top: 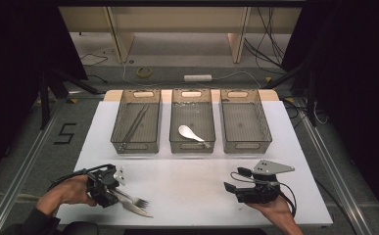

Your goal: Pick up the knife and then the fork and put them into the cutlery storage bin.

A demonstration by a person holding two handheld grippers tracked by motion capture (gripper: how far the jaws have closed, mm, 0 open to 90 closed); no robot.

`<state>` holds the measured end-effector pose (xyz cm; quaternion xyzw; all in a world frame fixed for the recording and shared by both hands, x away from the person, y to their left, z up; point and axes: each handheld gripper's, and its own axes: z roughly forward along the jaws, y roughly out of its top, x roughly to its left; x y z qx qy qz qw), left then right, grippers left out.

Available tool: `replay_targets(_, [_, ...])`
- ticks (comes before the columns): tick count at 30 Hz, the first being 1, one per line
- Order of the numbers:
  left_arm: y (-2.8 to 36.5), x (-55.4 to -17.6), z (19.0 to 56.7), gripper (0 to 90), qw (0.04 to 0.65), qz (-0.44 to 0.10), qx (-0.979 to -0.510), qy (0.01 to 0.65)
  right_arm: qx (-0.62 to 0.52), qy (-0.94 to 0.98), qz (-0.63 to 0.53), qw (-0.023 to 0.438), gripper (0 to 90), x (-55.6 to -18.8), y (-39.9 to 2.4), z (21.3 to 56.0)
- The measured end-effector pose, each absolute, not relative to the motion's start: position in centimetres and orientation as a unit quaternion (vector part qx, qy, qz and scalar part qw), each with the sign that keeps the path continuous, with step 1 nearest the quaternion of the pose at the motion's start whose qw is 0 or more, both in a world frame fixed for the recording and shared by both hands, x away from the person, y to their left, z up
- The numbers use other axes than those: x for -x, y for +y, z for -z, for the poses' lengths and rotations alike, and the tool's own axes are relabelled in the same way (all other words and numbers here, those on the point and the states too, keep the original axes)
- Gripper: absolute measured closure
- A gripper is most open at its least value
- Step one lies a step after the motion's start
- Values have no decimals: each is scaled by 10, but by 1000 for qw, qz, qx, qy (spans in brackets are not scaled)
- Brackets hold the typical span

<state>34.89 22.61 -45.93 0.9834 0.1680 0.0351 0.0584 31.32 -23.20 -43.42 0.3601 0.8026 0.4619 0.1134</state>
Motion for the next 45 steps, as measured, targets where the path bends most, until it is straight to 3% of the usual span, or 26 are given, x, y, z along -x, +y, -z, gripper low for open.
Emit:
replay_targets(21, [222, -346, 461, 611, 13, -12, -988, 152, -358, 807, -457, 111, 259, -314, -231, 435])
replay_targets(45, [216, -346, 460, 740, 25, -7, -988, 152, -356, 810, -453, 110, 260, -315, -229, 436])
